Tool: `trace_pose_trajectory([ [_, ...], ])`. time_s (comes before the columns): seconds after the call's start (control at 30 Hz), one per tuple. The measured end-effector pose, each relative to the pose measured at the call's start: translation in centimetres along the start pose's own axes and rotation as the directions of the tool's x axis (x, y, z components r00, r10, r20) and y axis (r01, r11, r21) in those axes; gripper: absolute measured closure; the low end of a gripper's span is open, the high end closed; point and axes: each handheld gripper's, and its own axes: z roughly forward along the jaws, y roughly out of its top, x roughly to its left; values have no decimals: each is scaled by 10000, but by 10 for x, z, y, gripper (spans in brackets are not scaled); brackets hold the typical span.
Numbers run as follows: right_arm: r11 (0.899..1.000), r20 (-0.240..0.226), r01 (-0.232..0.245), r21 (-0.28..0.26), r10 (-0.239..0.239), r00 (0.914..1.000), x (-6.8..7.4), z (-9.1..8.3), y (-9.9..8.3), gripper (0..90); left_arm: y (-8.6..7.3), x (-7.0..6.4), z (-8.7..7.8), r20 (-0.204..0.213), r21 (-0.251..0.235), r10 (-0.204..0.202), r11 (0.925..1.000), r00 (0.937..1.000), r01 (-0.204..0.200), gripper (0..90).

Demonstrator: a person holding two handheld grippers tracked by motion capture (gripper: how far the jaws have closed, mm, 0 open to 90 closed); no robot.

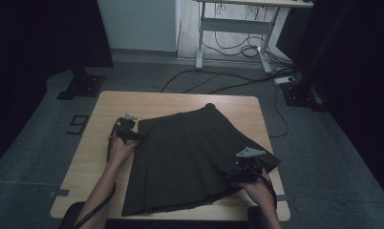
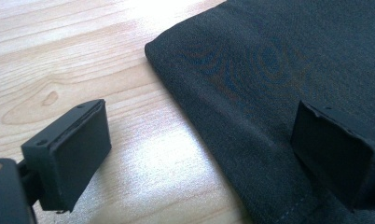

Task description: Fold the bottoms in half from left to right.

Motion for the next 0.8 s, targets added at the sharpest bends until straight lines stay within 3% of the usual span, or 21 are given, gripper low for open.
trace_pose_trajectory([
  [0.2, 9986, -491, 509, -168, -517, 9975, 18, 2, 12, 33, 0, 0, 0, 1, -5, 2, 10000, 10000, -2, 46],
  [0.33, 9951, -986, 972, -156, -983, 9903, 35, 8, 21, 29, 0, 0, 0, 2, -16, -4, 10000, 10000, 4, 46],
  [0.4, 9919, -1418, 1266, -110, -1268, 9817, 47, 17, 25, 29, 0, 0, 0, 1, -4, -3, 10000, 10000, 3, 46],
  [0.5, 9900, -1666, 1410, -65, -1401, 9760, 55, 23, 27, 28, 0, 0, 0, -1, 0, -5, 10000, 10000, 5, 46],
  [0.63, 9844, -2107, 1757, 49, -1708, 9625, 72, 35, 30, 28, 0, 0, 0, -2, -17, -8, 10000, 10000, 8, 46],
  [0.67, 9819, -2367, 1890, 88, -1816, 9545, 81, 41, 31, 29, 0, 0, 0, 0, -22, -22, 10000, 10000, 22, 46],
  [0.73, 9789, -2576, 2038, 143, -1933, 9467, 90, 47, 32, 28, 0, 0, 0, -3, -22, -23, 10000, 10000, 23, 46],
  [0.8, 9775, -2689, 2100, 186, -1974, 9427, 95, 49, 33, 26, 0, 0, 0, -7, -19, -11, 10000, 10000, 11, 46],
])
